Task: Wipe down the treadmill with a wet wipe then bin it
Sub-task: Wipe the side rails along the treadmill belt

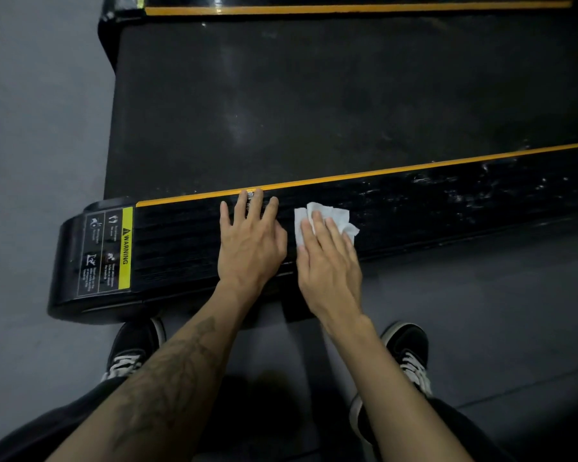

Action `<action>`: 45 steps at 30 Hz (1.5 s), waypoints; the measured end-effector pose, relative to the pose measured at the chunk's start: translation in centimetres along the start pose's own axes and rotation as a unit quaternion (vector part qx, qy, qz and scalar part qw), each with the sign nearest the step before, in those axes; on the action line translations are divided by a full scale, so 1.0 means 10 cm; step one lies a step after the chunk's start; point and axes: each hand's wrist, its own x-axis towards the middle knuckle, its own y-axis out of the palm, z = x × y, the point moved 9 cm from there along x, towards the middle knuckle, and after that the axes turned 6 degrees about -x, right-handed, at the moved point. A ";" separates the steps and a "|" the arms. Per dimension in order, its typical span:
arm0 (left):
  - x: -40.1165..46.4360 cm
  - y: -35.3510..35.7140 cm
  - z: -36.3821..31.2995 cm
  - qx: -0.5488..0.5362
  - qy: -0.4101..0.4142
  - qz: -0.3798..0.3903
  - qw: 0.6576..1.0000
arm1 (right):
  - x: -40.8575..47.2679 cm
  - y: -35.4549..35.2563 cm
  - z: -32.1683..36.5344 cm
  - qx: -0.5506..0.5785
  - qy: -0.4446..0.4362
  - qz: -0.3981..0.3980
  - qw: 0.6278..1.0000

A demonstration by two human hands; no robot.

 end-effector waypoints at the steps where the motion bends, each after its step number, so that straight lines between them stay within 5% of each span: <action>1: 0.00 0.00 0.00 0.001 0.001 0.001 1.000 | -0.01 0.00 -0.06 -0.003 0.008 0.004 1.000; 5: 0.00 0.00 -0.01 0.005 0.003 0.004 1.000 | -0.25 -0.04 -0.07 0.010 0.049 0.011 0.999; 11: -0.01 0.01 -0.02 0.007 0.013 0.004 1.000 | -0.06 0.02 -0.06 0.027 -0.016 0.030 0.999; 16: 0.01 0.00 -0.02 -0.001 0.007 -0.004 1.000 | -0.28 -0.03 -0.14 0.042 0.066 0.018 0.997; 22: 0.00 0.00 -0.01 -0.004 0.011 0.002 1.000 | -0.13 -0.02 -0.02 0.045 -0.012 0.014 0.999; 38: 0.02 0.06 -0.06 -0.018 0.029 0.042 0.999 | -0.40 -0.05 -0.13 0.061 0.070 0.005 0.996; 45: 0.06 0.06 -0.08 -0.033 0.016 0.046 0.998 | -0.25 -0.03 -0.20 0.047 0.018 0.019 0.999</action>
